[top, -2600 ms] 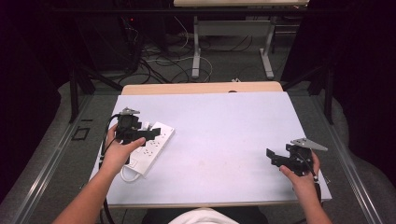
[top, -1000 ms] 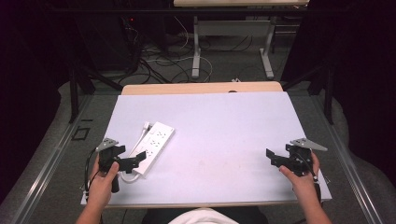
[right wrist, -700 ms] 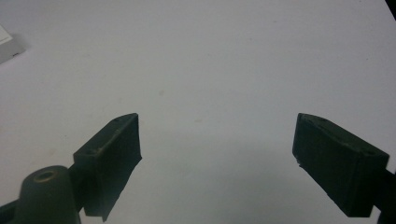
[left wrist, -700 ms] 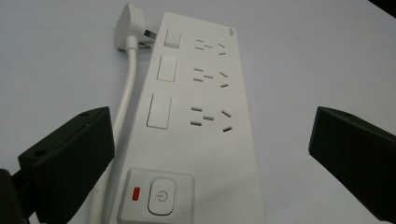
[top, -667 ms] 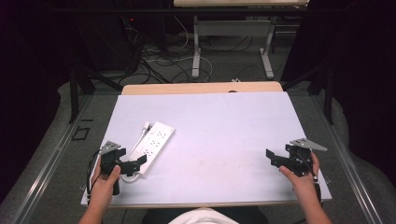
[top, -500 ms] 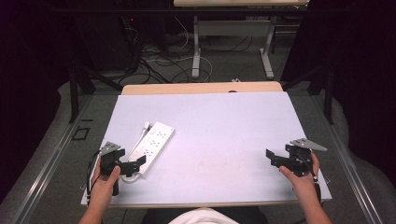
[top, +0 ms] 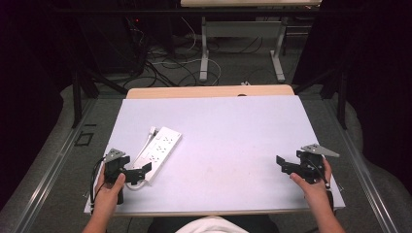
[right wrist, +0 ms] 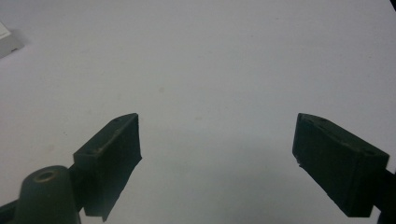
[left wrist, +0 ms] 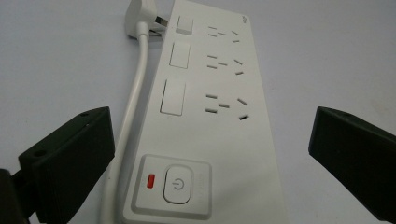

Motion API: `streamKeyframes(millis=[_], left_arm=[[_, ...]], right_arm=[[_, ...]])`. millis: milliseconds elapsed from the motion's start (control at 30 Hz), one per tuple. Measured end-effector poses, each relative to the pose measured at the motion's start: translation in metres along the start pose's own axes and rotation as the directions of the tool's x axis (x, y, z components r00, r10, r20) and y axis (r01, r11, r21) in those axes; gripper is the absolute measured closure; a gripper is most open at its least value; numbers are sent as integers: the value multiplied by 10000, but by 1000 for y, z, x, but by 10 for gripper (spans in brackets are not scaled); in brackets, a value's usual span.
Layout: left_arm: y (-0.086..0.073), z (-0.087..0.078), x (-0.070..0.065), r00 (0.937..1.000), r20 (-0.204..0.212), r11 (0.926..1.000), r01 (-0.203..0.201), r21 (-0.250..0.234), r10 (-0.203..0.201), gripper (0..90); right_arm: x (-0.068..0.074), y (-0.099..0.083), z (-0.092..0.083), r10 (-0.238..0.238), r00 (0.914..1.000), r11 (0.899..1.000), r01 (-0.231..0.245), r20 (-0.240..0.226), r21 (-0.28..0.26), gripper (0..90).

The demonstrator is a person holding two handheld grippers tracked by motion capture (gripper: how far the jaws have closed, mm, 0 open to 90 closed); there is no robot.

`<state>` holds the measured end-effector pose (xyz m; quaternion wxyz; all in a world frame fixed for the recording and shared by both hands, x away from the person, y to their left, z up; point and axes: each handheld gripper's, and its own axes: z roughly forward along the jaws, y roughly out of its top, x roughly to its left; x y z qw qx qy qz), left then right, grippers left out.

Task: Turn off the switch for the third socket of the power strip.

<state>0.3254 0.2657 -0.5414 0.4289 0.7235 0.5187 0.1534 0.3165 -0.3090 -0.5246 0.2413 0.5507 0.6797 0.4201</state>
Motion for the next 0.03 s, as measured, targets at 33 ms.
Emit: streamKeyframes(millis=[33], left_arm=[[0,0,0,10000,-5,10000,17,-22,-17,3]], right_arm=[[0,0,0,24,10000,10000,-24,9,18,146]])
